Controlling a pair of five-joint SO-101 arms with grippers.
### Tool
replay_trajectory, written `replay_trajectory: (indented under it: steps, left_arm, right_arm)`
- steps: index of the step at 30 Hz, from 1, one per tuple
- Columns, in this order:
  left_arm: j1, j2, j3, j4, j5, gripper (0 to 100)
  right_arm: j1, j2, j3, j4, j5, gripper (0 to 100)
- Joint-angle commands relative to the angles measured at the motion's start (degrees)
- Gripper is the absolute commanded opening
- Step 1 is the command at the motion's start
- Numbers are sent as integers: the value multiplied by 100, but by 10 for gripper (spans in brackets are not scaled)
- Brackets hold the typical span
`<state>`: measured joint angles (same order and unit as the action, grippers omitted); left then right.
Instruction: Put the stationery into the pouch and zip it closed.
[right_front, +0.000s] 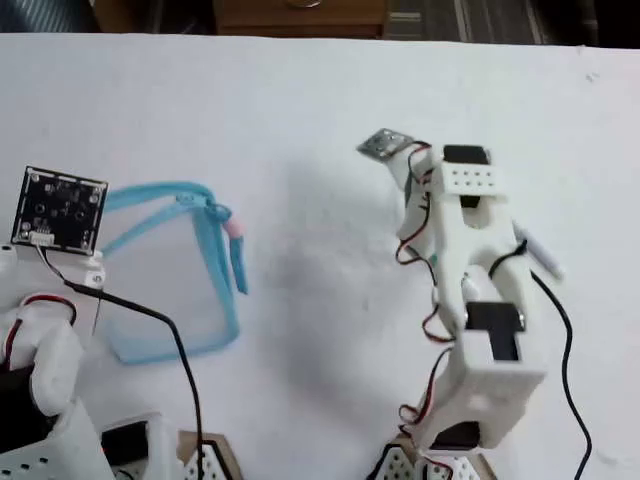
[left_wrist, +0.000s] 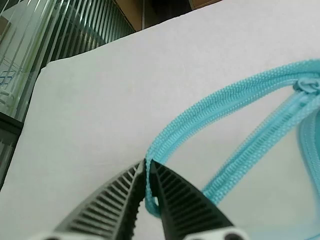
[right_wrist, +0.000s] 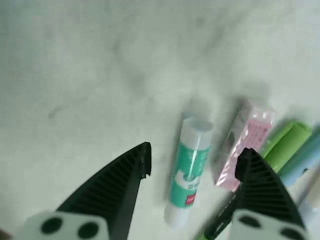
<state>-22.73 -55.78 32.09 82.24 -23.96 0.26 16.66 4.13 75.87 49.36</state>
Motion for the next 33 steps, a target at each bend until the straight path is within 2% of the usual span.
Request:
replay_trajectory:
  steps: [1,9,11,15,19,21,33]
  left_arm:
    - [-215,215,1363,387,-79,22]
    - [-215,215,1398,378,-53,22]
    - [-215,215,1398,378,-44,22]
    - [-224,215,1398,360,-44,22]
    - [-224,215,1380,343,-44,22]
    - [-224,215,1380,343,-44,22]
    - [-215,215,1371,220,-35,22]
  right_arm:
    - [330,453,-18,-505,255,265]
    - [435,1051,-97,-523,255,261]
    - [435,1095,-97,-497,264,212]
    - [435,1095,-97,-497,273,18]
    - [338,998,-97,-365,246,39]
    - [215,752,-97,-198,229,12]
    - [-769,-2290,-79,1121,35,17]
